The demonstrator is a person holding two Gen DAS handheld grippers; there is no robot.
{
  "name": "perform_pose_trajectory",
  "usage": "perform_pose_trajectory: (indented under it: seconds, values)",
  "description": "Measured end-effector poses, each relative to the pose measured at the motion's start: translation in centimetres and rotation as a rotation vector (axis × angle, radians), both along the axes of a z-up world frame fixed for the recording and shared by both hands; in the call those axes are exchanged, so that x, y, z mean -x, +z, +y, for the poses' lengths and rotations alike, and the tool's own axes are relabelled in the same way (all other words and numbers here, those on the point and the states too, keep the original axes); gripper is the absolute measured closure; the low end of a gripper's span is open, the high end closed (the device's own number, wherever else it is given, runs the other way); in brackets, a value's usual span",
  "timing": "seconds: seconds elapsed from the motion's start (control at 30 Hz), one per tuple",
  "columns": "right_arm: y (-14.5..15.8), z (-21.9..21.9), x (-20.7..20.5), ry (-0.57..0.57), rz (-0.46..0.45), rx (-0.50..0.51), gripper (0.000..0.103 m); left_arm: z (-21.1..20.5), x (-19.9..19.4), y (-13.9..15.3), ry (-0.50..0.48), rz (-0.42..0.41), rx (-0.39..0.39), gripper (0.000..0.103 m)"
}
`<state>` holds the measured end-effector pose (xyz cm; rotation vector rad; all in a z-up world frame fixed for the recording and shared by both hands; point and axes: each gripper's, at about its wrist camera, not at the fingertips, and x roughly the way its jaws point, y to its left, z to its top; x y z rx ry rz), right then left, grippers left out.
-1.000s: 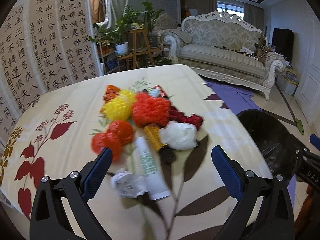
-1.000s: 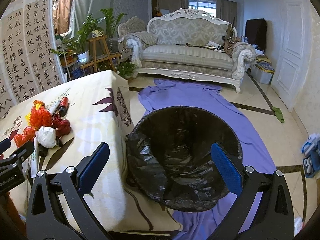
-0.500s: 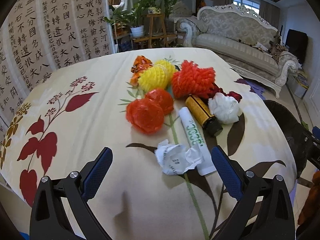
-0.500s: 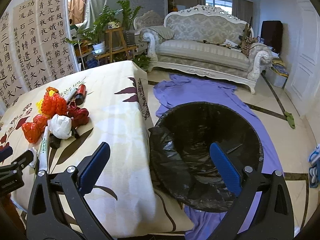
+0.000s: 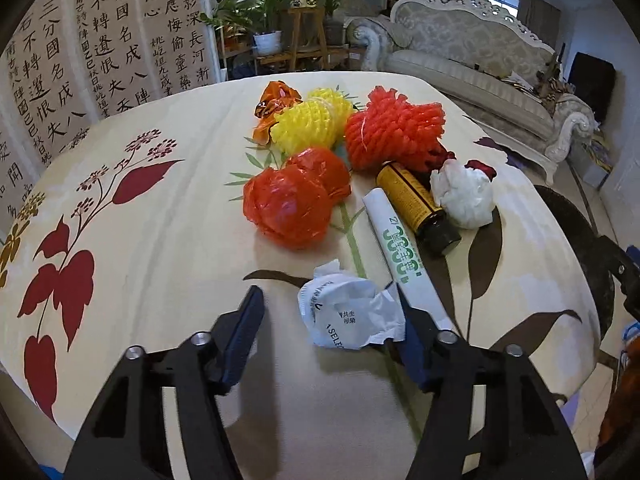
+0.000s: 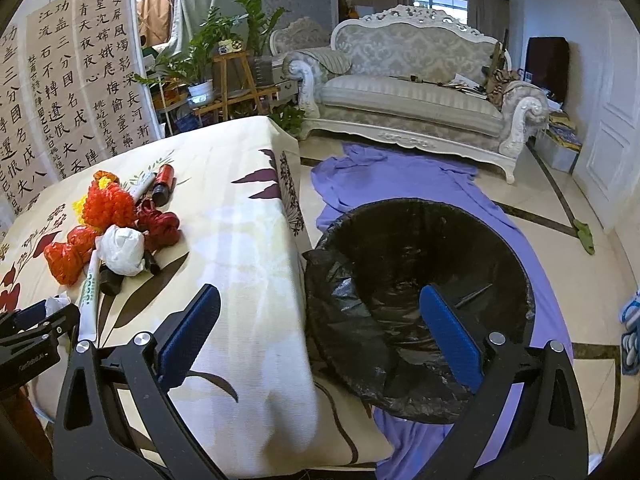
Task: Collect trash
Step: 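Grasp the crumpled white tissue with the left gripper while the right gripper grasps the toothpaste tube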
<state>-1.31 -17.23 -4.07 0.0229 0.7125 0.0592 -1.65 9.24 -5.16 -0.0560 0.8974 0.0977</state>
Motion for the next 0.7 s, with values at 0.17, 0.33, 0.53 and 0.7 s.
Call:
perform_pose_trajectory:
  seconds: [0.17, 0.33, 0.53, 0.7]
  values:
    - [0.0, 1.1, 0.0, 0.027, 0.004, 0.007, 0.008, 0.2, 0.4, 0.2, -0.029, -0.018, 0.003, 0.072]
    - [0.1, 2.6, 0.1, 0.070, 0.020, 0.005, 0.018, 0.8, 0.8, 0.2, -0.045, -0.030, 0.027, 0.077]
    - [0.4, 5.2, 0.4, 0.141, 0.030, 0.009, 0.029, 2.1, 1.7, 0.8, -0.019, -0.050, 0.024, 0.077]
    - [0.5, 8.0, 0.7, 0.221, 0.047, 0.001, 0.040, 3.8, 2.3, 1.2, 0.023, -0.066, 0.015, 0.077]
